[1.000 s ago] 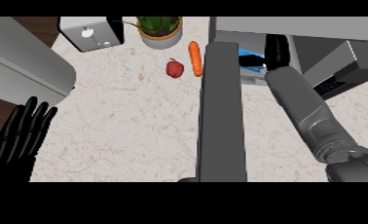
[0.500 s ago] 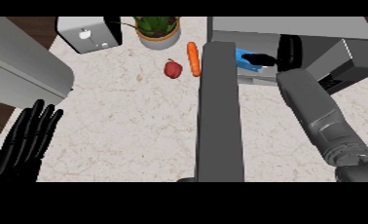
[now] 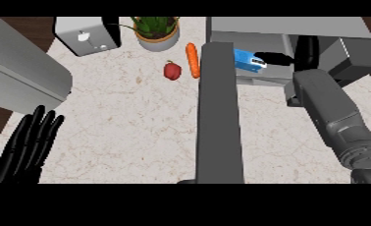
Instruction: Pick up the milk, place it into the microwave and close the microwave
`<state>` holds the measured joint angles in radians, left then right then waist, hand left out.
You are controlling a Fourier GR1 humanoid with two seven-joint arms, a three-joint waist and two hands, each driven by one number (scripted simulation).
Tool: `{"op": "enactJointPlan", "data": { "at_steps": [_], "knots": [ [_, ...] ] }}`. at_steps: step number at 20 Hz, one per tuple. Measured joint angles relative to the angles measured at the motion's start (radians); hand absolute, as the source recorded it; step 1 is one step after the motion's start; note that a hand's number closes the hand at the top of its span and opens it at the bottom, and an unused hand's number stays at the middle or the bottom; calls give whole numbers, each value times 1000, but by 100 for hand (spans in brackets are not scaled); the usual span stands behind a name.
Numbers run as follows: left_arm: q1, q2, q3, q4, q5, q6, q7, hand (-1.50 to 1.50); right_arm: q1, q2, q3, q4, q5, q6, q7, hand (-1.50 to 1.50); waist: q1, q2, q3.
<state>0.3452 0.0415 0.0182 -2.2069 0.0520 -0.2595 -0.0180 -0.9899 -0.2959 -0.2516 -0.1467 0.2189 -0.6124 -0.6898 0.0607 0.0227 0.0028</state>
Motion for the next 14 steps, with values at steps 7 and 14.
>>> {"op": "enactJointPlan", "data": {
  "at_steps": [7, 14],
  "knots": [
    [21, -15, -13, 12, -20, 7, -20, -150, 26, 9, -40, -31, -51, 154, -58, -150, -7, -12, -8],
    [39, -19, -27, -11, -6, 7, -10, -150, 64, 35, -54, -63, -85, 275, -76, -150, -21, -23, -13]
  ]
}}
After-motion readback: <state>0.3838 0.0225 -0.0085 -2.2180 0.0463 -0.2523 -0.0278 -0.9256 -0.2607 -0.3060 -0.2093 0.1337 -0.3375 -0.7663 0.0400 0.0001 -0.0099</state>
